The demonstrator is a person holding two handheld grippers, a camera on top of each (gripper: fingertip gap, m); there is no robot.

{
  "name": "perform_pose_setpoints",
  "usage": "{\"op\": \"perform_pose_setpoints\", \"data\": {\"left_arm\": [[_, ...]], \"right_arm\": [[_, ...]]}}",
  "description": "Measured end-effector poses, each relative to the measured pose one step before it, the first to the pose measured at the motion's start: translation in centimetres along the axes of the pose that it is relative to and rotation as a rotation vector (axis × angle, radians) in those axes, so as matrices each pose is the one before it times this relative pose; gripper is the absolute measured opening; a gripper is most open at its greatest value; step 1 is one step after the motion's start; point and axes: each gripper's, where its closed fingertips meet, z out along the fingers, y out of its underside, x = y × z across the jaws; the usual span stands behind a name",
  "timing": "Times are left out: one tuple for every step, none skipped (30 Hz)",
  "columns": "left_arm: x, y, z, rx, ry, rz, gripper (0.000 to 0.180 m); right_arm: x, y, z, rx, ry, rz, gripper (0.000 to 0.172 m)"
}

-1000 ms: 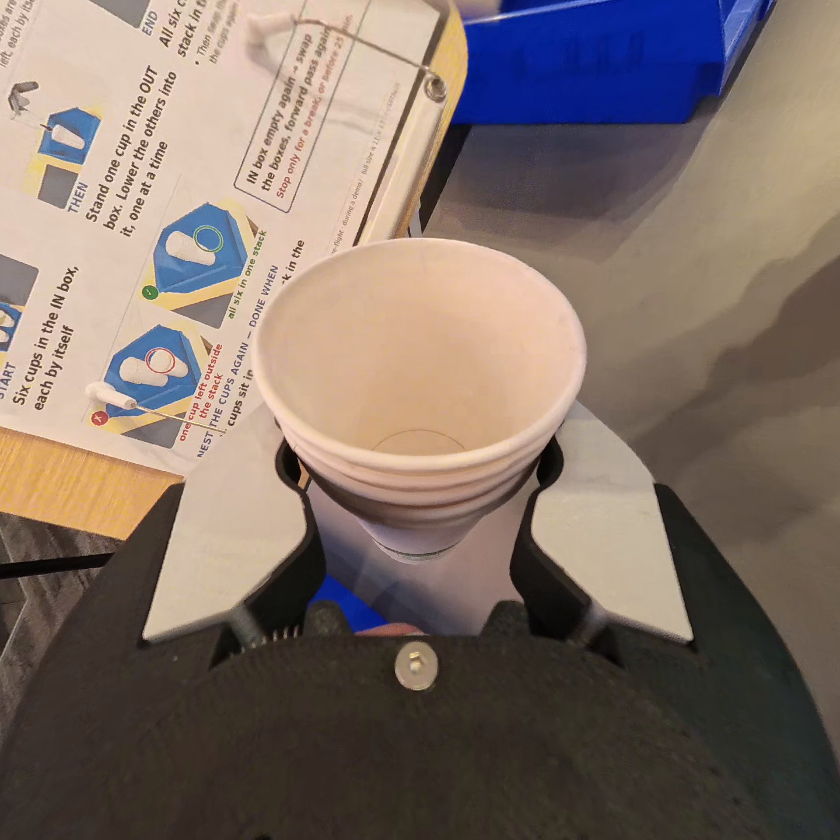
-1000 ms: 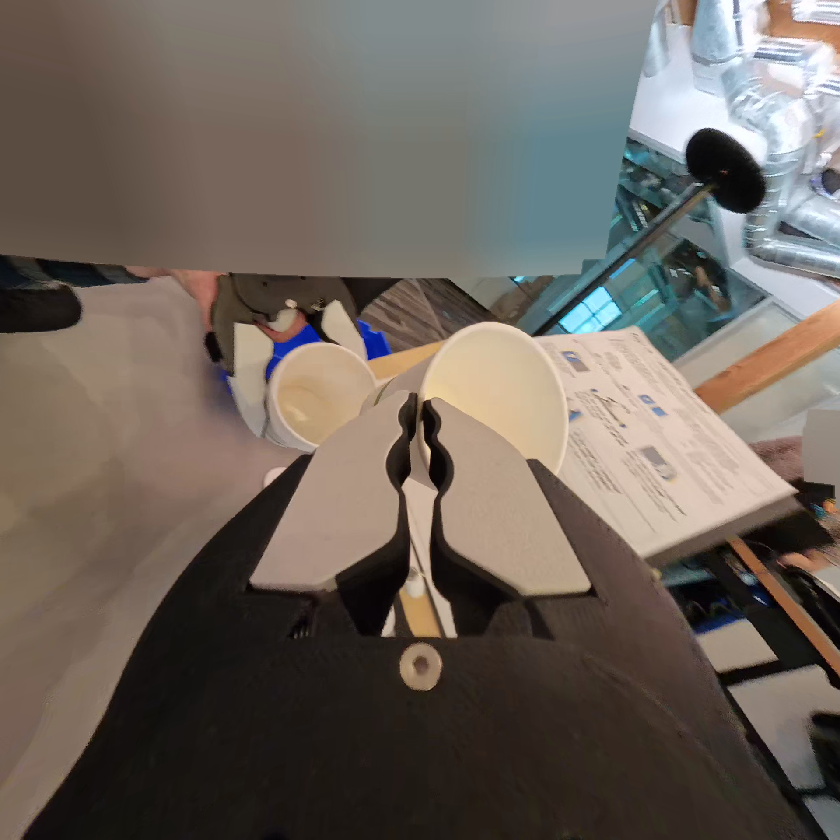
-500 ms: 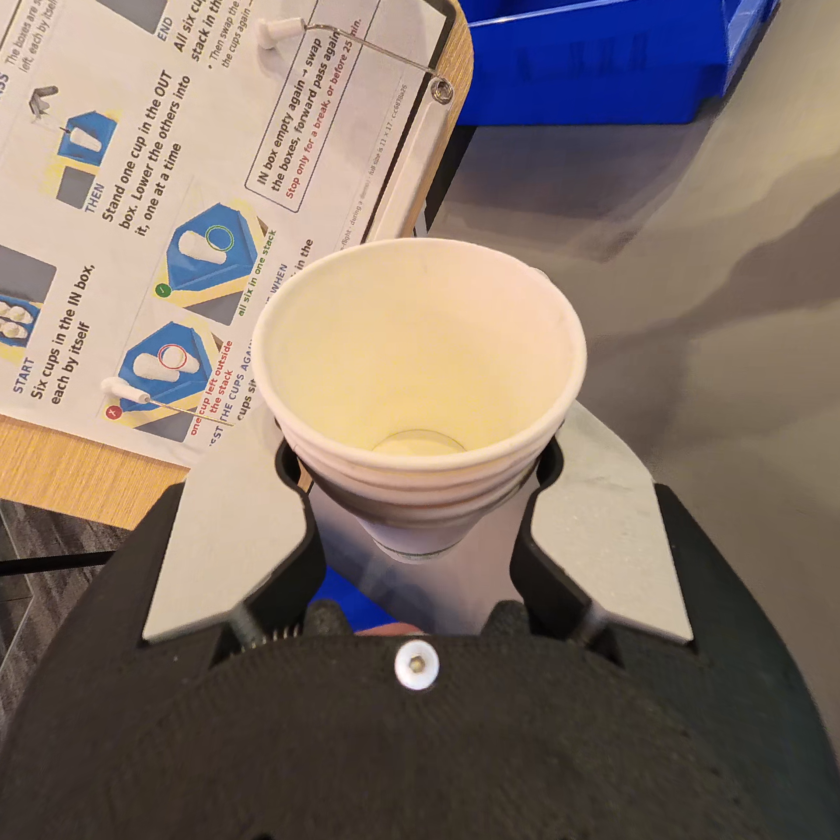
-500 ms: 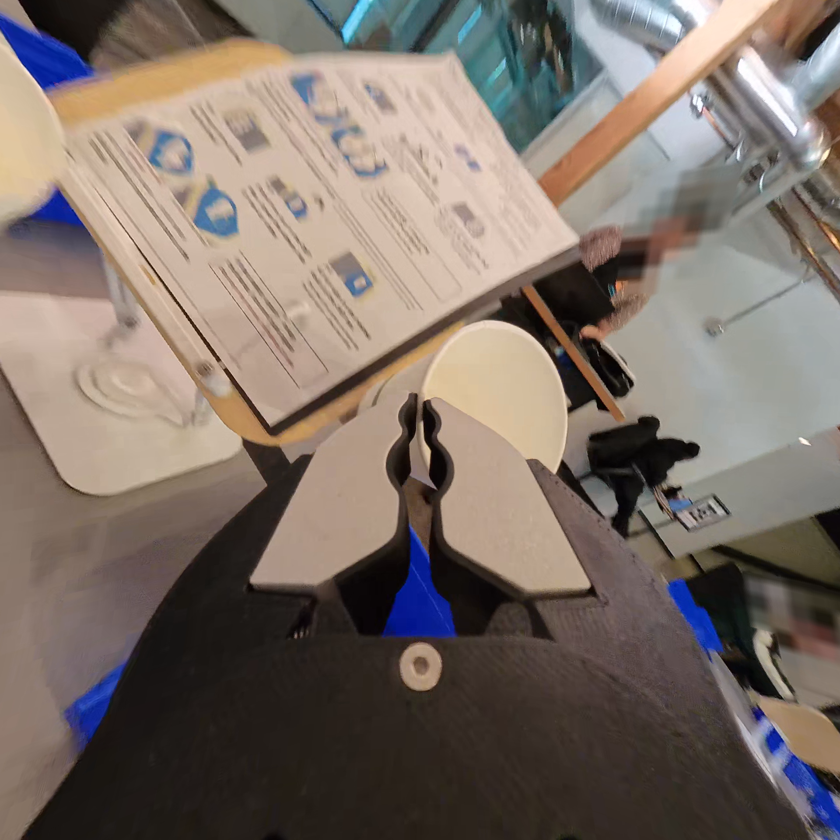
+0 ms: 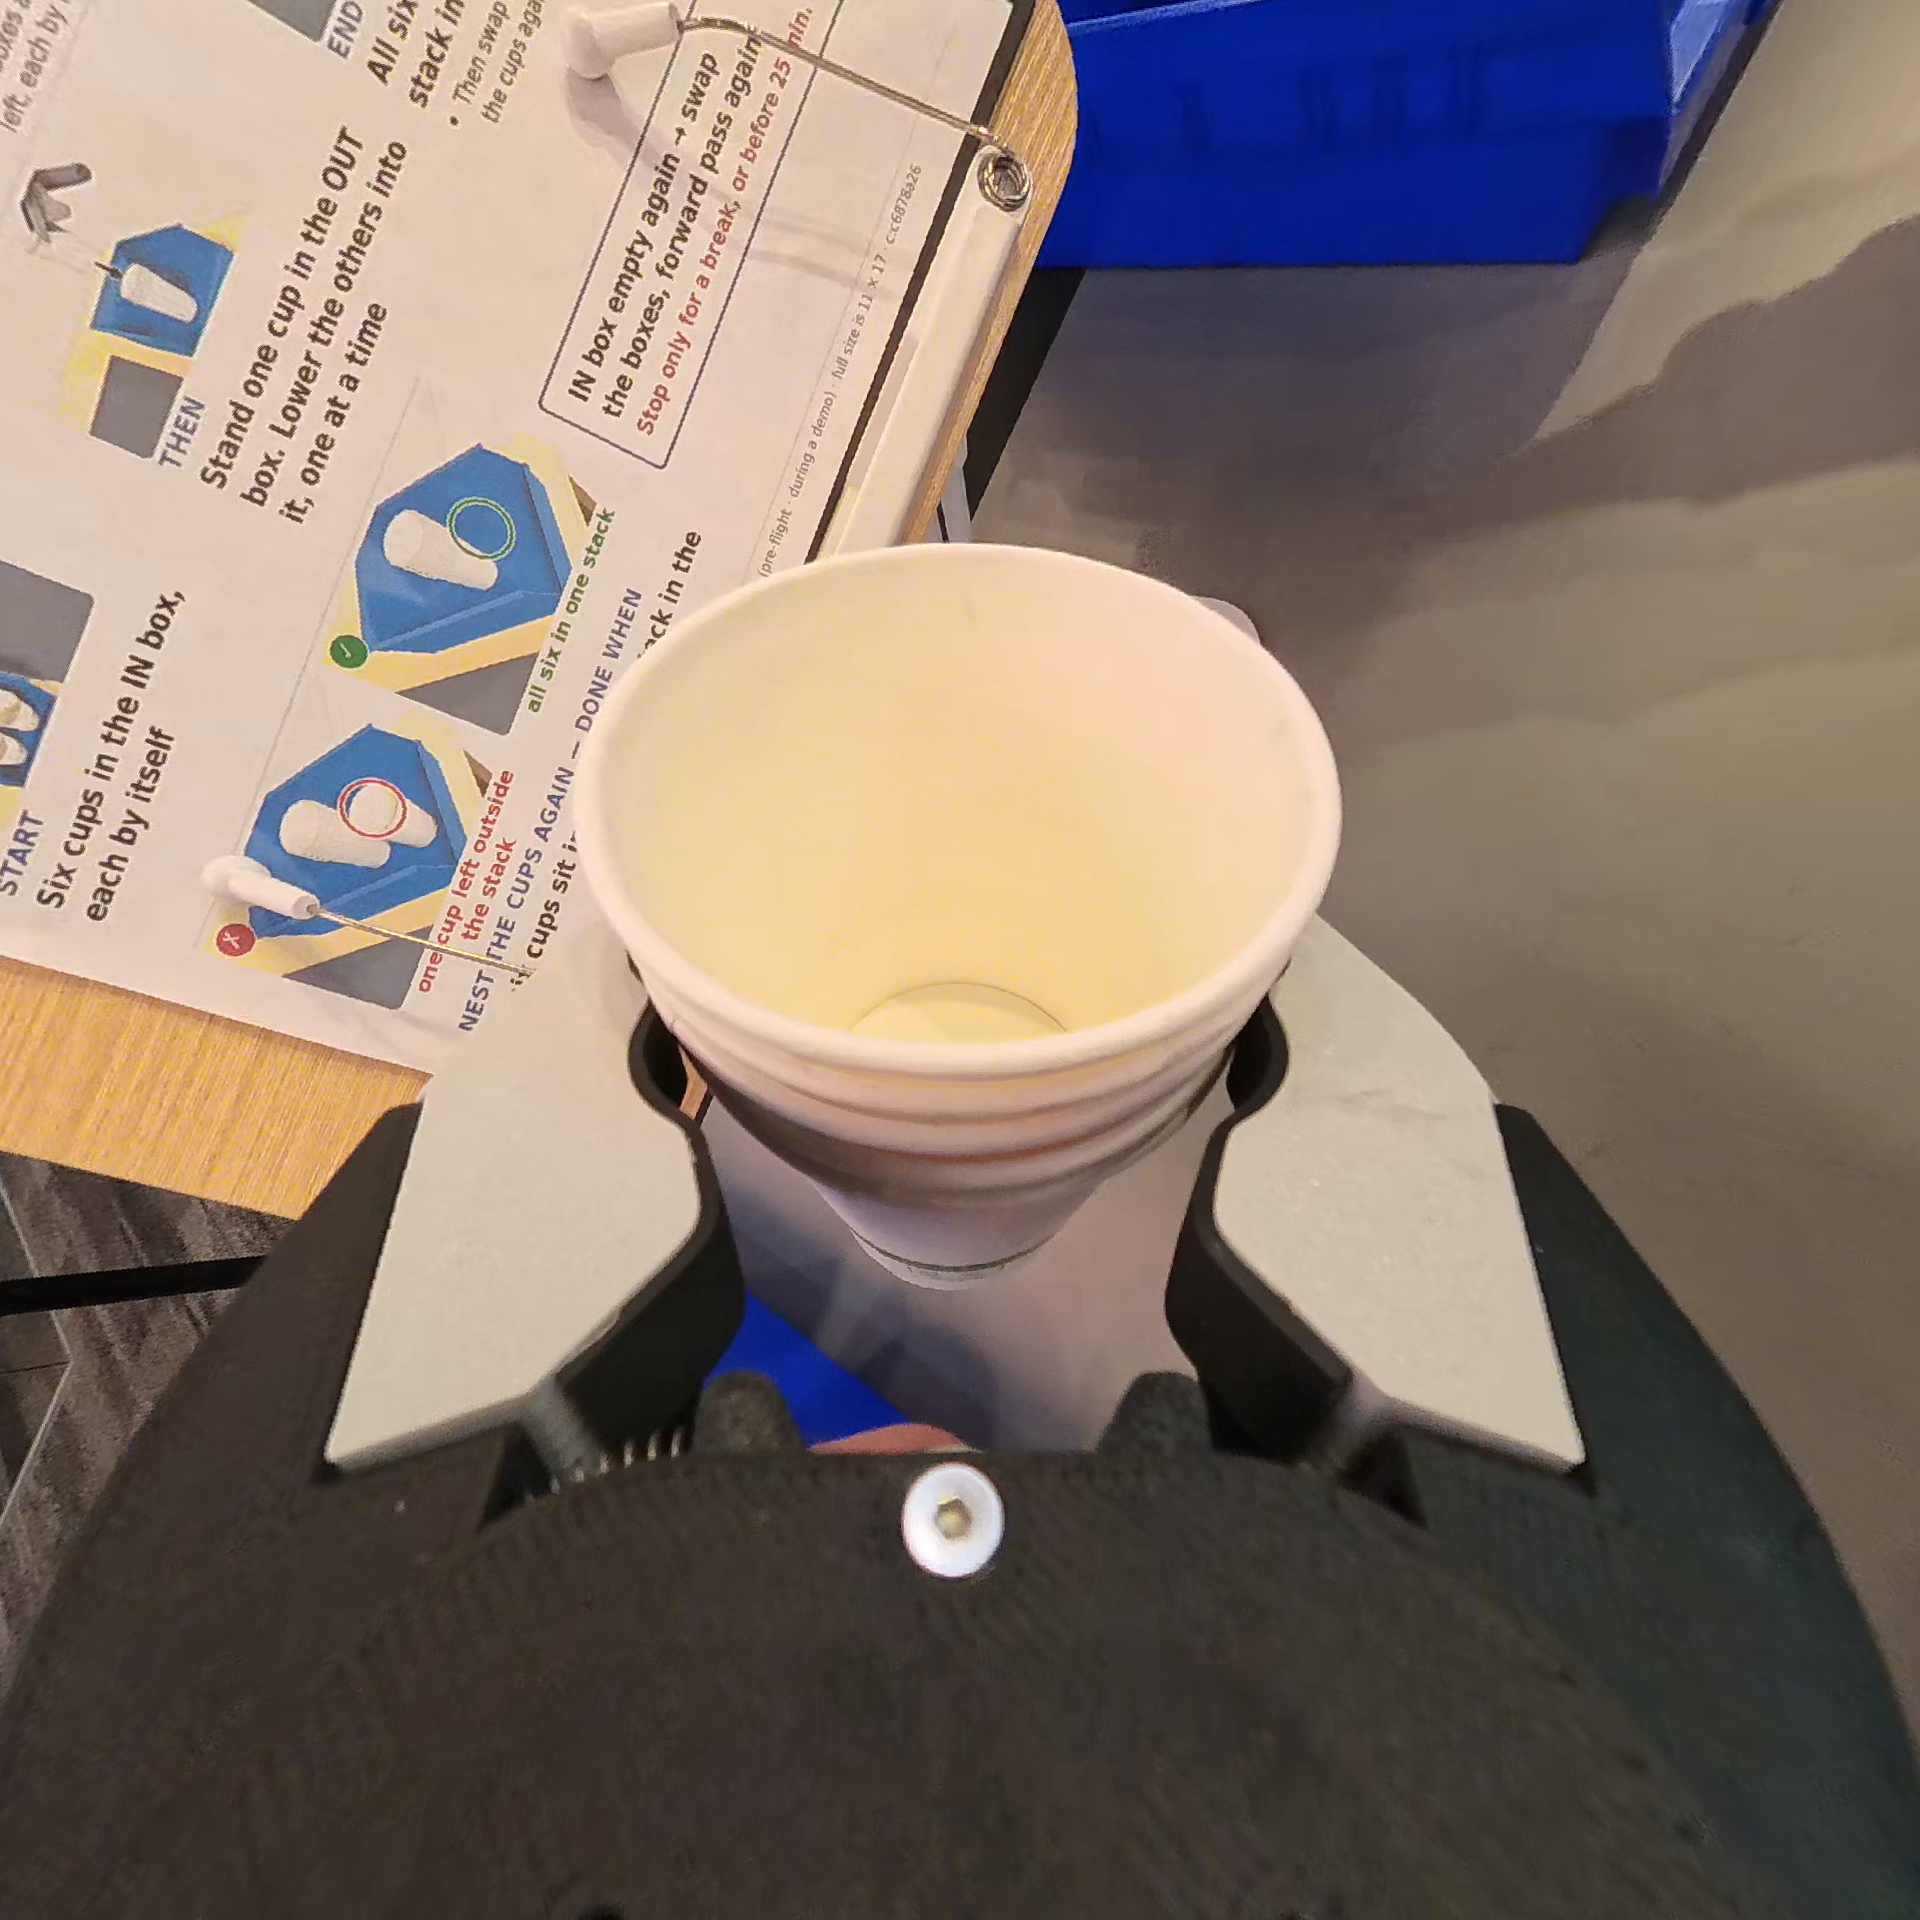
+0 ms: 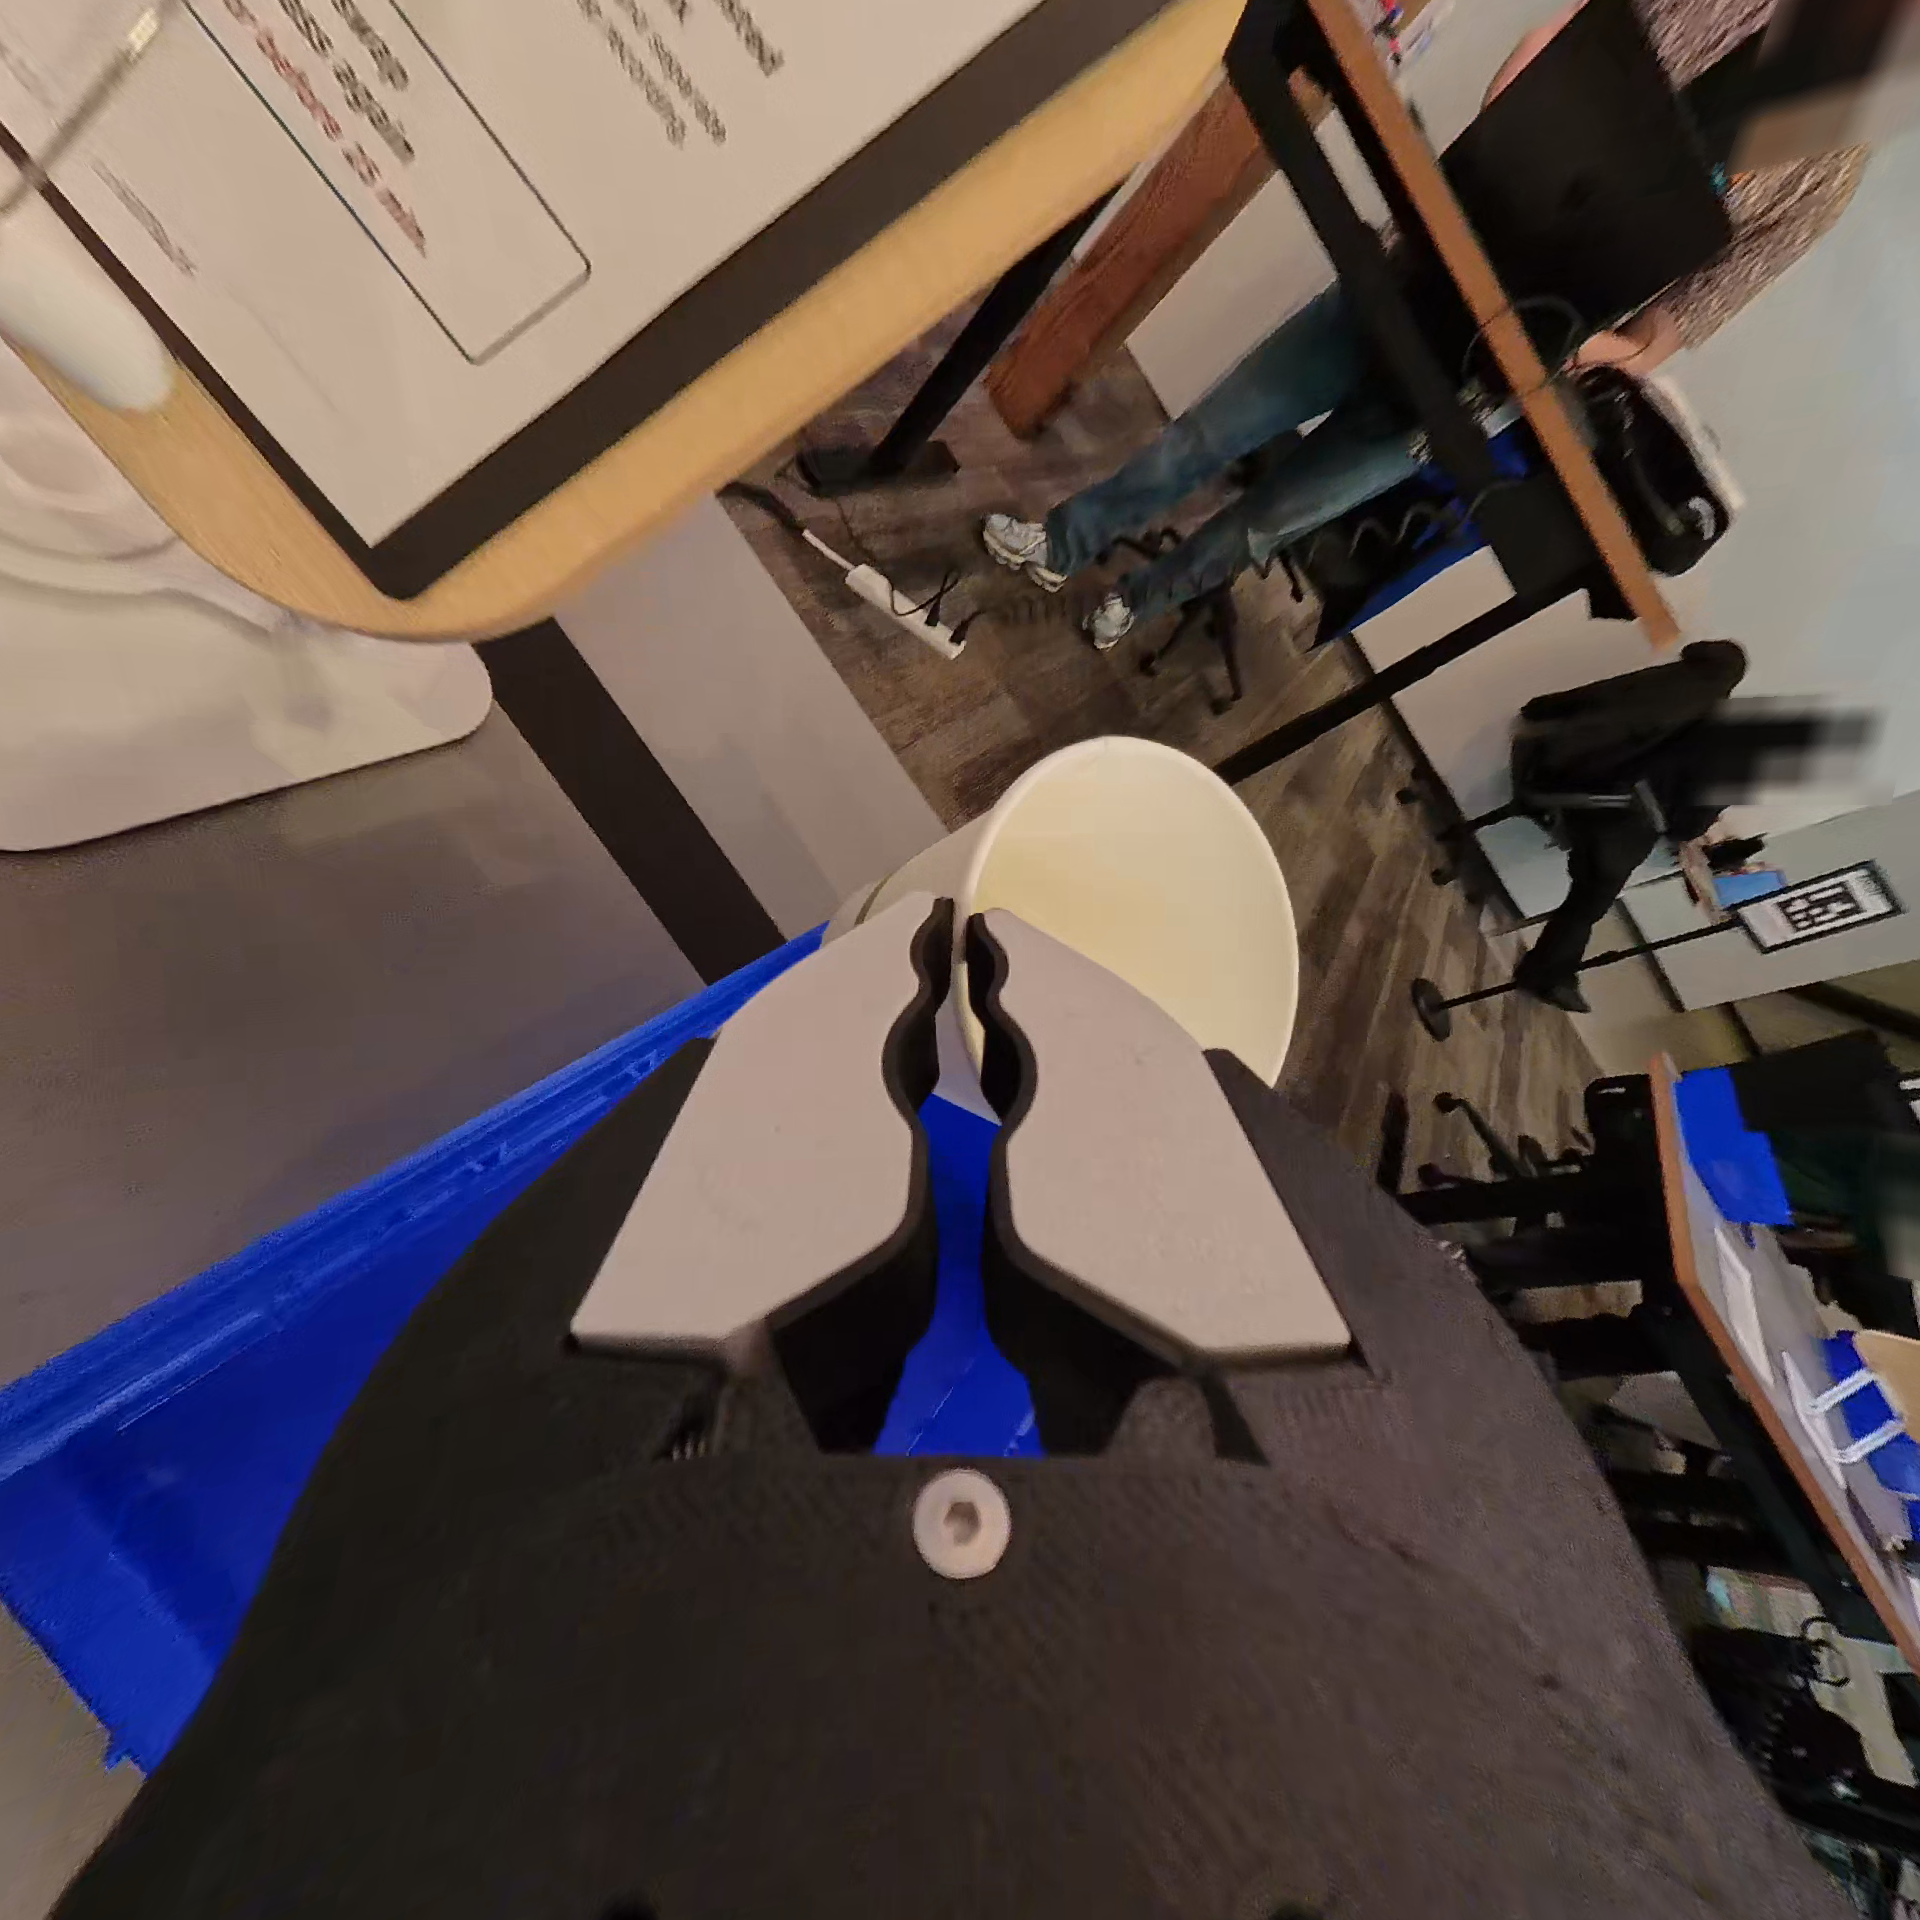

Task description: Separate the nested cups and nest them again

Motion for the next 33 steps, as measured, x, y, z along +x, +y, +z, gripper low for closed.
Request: {"op": "perform_pose_setpoints", "data": {"left_arm": [[0.006,0.007,-0.006,0.0006,0.0012,0.0002,0.104],[0.009,0.003,0.013,0.0009,0.0012,0.0000,0.104],[-0.014,0.011,0.003,0.0009,0.0007,-0.0007,0.104],[0.008,0.030,0.013,-0.0001,0.0014,-0.0006,0.104],[-0.015,0.040,0.013,-0.0010,0.0006,0.0001,0.104],[-0.037,0.048,-0.009,-0.0009,-0.0009,-0.0003,0.104],[-0.039,0.031,-0.019,0.0001,-0.0005,-0.0011,0.104],[-0.030,0.029,-0.035,0.0003,0.0000,-0.0016,0.104],[-0.036,0.028,-0.023,-0.0003,-0.0009,-0.0006,0.104],[-0.018,0.024,-0.015,-0.0007,-0.0007,0.0000,0.104],[0.016,0.023,0.007,-0.0008,0.0006,0.0002,0.104],[0.041,0.022,0.029,-0.0015,0.0011,0.0005,0.104],[0.028,0.024,0.044,-0.0012,0.0006,0.0009,0.104],[0.047,0.019,0.048,-0.0013,0.0017,0.0009,0.104],[0.045,0.028,0.057,-0.0010,0.0019,0.0003,0.104],[0.028,0.027,0.053,-0.0008,0.0017,0.0002,0.104],[0.027,0.038,0.041,-0.0017,0.0011,0.0002,0.104],[0.005,0.044,0.027,-0.0014,0.0003,0.0002,0.104],[-0.024,0.031,0.008,-0.0001,0.0001,-0.0008,0.104],[-0.031,0.014,-0.003,0.0008,0.0001,-0.0017,0.104],[-0.015,0.031,-0.008,0.0000,0.0009,-0.0007,0.104],[-0.016,0.033,0.002,-0.0009,0.0002,-0.0002,0.104],[-0.018,0.019,0.021,-0.0005,-0.0010,-0.0004,0.104],[-0.001,0.021,0.036,-0.0008,0.0001,-0.0006,0.104],[0.045,0.025,0.042,-0.0007,0.0018,0.0002,0.104],[0.051,0.029,0.058,-0.0017,0.0020,0.0003,0.104],[0.039,0.028,0.063,-0.0017,0.0002,0.0009,0.104],[0.034,0.024,0.045,-0.0018,0.0008,0.0009,0.104],[0.036,0.009,0.042,-0.0006,0.0011,0.0000,0.104],[0.014,-0.004,0.019,0.0002,0.0008,-0.0004,0.104],[0.023,0.016,0.021,-0.0004,0.0004,0.0001,0.104],[0.010,0.008,0.022,-0.0002,0.0004,0.0000,0.104],[0.002,0.006,0.018,0.0000,0.0007,-0.0008,0.104]], "right_arm": [[-0.123,0.433,0.366,-0.0118,-0.0109,0.0065,0.003],[-0.129,0.367,0.354,-0.0121,-0.0089,0.0035,0.003],[-0.143,0.326,0.323,-0.0126,-0.0085,-0.0001,0.003],[-0.140,0.263,0.296,-0.0118,-0.0067,-0.0028,0.003],[-0.121,0.249,0.301,-0.0123,-0.0046,-0.0031,0.003],[-0.152,0.222,0.313,-0.0117,-0.0072,-0.0023,0.003],[-0.157,0.216,0.302,-0.0108,-0.0083,-0.0018,0.003],[-0.157,0.209,0.322,-0.0096,-0.0076,-0.0015,0.003],[-0.146,0.220,0.338,-0.0105,-0.0070,-0.0009,0.003],[-0.140,0.245,0.355,-0.0120,-0.0061,-0.0021,0.003],[-0.159,0.242,0.346,-0.0128,-0.0062,-0.0033,0.003],[-0.172,0.253,0.355,-0.0157,-0.0059,-0.0044,0.003],[-0.158,0.221,0.344,-0.0153,-0.0043,-0.0056,0.003],[-0.188,0.173,0.334,-0.0135,-0.0059,-0.0049,0.003],[-0.205,0.148,0.320,-0.0129,-0.0065,-0.0048,0.003],[-0.172,0.175,0.304,-0.0149,-0.0048,-0.0052,0.003],[-0.127,0.253,0.293,-0.0175,-0.0034,-0.0057,0.003],[-0.148,0.217,0.273,-0.0136,-0.0060,-0.0046,0.003],[-0.165,0.141,0.239,-0.0063,-0.0097,0.0000,0.003],[-0.135,0.073,0.210,-0.0011,-0.0094,0.0036,0.003],[-0.081,0.094,0.214,-0.0025,-0.0060,0.0025,0.003],[-0.036,0.160,0.236,-0.0082,-0.0008,-0.0022,0.004],[-0.001,0.154,0.249,-0.0092,0.0029,-0.0040,0.003],[-0.049,0.106,0.246,-0.0068,-0.0009,-0.0019,0.003],[-0.123,0.094,0.277,-0.0071,-0.0047,-0.0022,0.003],[-0.119,0.128,0.261,-0.0095,-0.0036,-0.0045,0.003],[-0.066,0.147,0.246,-0.0102,-0.0007,-0.0045,0.003],[-0.067,0.121,0.220,-0.0084,-0.0029,-0.0021,0.003],[-0.080,0.104,0.202,-0.0070,-0.0026,-0.0017,0.003],[0.059,0.094,0.187,-0.0070,0.0059,-0.0016,0.003],[0.096,0.053,0.160,-0.0049,0.0078,0.0003,0.003],[-0.052,-0.039,0.132,0.0021,-0.0021,-0.0003,0.004],[-0.148,-0.066,0.096,0.0053,-0.0081,-0.0008,0.004]]}}
